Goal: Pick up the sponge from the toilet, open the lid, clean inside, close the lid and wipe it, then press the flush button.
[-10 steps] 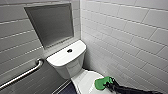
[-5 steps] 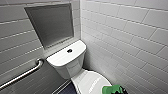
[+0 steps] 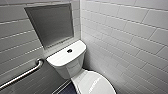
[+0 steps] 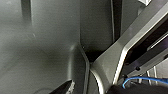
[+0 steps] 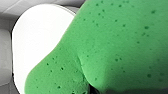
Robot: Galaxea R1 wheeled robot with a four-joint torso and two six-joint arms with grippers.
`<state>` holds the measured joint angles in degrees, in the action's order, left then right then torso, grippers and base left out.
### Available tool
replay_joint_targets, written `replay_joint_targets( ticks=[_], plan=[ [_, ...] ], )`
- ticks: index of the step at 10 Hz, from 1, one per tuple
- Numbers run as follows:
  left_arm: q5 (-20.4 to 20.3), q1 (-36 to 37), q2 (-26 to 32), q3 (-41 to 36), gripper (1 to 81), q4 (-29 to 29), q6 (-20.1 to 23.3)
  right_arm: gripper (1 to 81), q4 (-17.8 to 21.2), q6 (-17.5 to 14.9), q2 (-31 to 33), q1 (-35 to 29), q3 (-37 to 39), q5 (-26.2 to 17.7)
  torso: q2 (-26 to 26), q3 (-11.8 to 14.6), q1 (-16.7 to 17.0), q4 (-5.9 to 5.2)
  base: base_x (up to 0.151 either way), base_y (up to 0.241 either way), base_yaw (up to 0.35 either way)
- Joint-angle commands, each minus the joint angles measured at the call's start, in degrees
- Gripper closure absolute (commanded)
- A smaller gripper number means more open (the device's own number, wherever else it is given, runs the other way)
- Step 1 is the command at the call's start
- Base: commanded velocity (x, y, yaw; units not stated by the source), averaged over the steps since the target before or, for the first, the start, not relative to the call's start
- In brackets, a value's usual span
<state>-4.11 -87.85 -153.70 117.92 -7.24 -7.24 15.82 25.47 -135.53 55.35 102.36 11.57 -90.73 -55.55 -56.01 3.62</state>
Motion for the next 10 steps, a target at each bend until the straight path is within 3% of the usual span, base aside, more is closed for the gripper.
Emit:
replay_joint_targets(
  ticks=[1, 6, 10],
  plan=[
    [4.1, -0.5, 0.8, -2.1, 1.0, -0.4, 0.5, 81.1, -0.2, -0.4, 7.9, 0.8, -7.8, 0.9, 0.0, 0.0, 0.0, 0.00, 0.000, 0.000, 0.000],
    [4.1, 0.2, 0.8, -2.7, 1.0, -0.5, 0.5, 81.1, -2.7, -4.3, 15.4, -4.7, -23.0, -2.0, 0.0, 0.0, 0.0, 0.00, 0.000, 0.000, 0.000],
    [4.1, 0.3, 0.6, -3.0, 1.0, -0.5, 0.6, 81.1, -3.2, -4.5, 11.2, -15.6, -21.2, -15.8, 0.0, 0.0, 0.0, 0.00, 0.000, 0.000, 0.000]
  ],
)
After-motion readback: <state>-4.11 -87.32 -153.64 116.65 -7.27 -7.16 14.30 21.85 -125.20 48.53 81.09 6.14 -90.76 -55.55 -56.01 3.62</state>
